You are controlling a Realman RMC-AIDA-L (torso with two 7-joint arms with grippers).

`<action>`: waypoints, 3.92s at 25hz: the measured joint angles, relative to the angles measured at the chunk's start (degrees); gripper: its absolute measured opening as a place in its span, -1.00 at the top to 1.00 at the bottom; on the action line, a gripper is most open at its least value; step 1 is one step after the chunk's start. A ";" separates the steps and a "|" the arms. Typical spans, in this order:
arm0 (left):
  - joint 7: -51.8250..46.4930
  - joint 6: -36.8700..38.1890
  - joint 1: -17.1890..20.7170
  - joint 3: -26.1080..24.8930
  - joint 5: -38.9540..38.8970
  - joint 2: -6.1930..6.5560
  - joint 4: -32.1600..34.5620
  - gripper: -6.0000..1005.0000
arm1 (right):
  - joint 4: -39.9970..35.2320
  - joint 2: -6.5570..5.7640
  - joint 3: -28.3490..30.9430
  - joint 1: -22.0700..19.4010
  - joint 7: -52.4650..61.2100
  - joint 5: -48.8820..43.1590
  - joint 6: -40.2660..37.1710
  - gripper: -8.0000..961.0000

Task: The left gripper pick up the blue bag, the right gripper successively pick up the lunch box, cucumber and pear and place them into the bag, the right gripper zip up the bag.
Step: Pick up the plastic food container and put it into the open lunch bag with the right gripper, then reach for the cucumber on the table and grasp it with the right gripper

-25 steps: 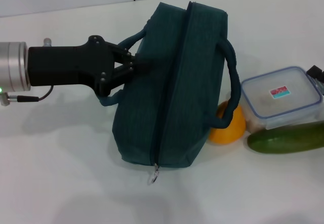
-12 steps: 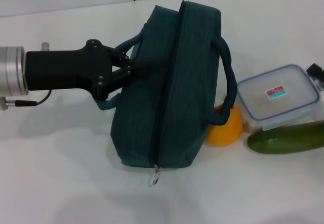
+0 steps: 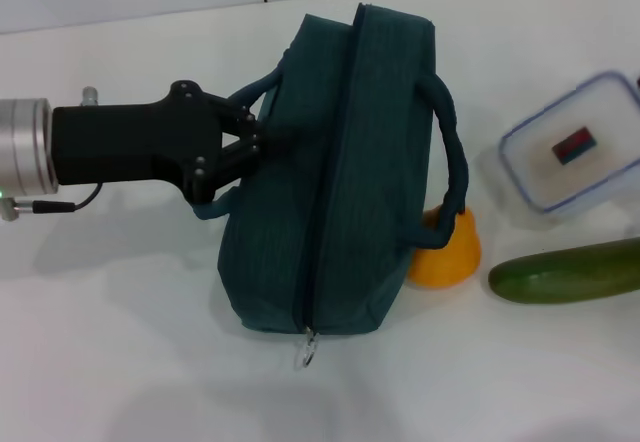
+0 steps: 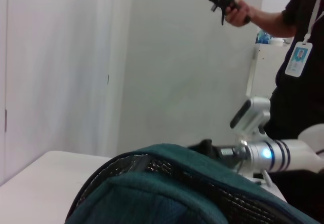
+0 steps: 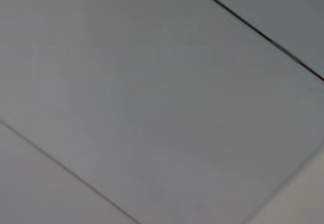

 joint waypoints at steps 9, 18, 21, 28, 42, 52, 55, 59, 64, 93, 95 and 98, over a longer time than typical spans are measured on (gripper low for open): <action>0.80 -3.77 -0.62 0.00 0.14 -0.02 1.50 0.84 | -1.41 -1.80 0.16 5.59 0.09 4.78 -9.61 0.78; -2.39 -16.33 -2.22 0.00 0.08 -0.02 6.05 0.84 | -4.49 -2.19 -0.08 13.52 2.48 7.86 -13.40 0.78; -2.56 -17.35 -2.37 0.01 -0.55 0.10 6.96 0.83 | -6.35 -1.90 -0.56 16.46 4.51 8.59 -14.21 0.78; -2.27 -18.46 -2.97 0.01 -1.67 0.02 7.22 0.83 | -8.44 -1.69 -6.70 25.29 9.63 8.62 -13.61 0.79; -2.08 -19.28 -3.50 0.00 -2.47 -0.07 8.87 0.83 | -8.68 -0.26 -16.85 28.61 5.10 8.16 -5.44 0.77; -1.77 -19.35 -2.50 -0.02 -2.93 0.09 9.44 0.82 | -11.14 -0.73 -20.86 22.74 7.31 8.22 -7.40 0.74; -1.44 -19.33 -2.04 -0.10 -3.59 0.09 9.41 0.82 | -12.81 -0.88 -20.49 19.49 8.04 8.31 -8.35 0.74; -1.42 -19.31 -1.93 -0.10 -4.27 0.10 9.40 0.82 | -13.12 -1.22 -20.90 17.08 8.10 7.62 -8.26 0.73; -1.41 -19.29 -2.26 -0.09 -4.29 0.17 9.25 0.82 | -13.12 -1.43 -21.04 16.37 8.10 4.35 -7.96 0.72; -0.48 -20.56 -1.50 -0.08 -5.58 -0.08 10.41 0.80 | -25.57 -0.52 -27.31 14.57 7.83 -3.99 -6.69 0.35; -0.44 -20.74 -1.33 -0.08 -5.58 -0.09 10.42 0.80 | -29.80 -1.16 -27.05 12.50 9.10 -4.04 -7.83 0.20; 0.28 -20.78 -1.00 -0.08 -5.63 -0.06 10.43 0.80 | -38.61 -3.97 -25.94 9.13 10.13 -5.76 -14.04 -0.08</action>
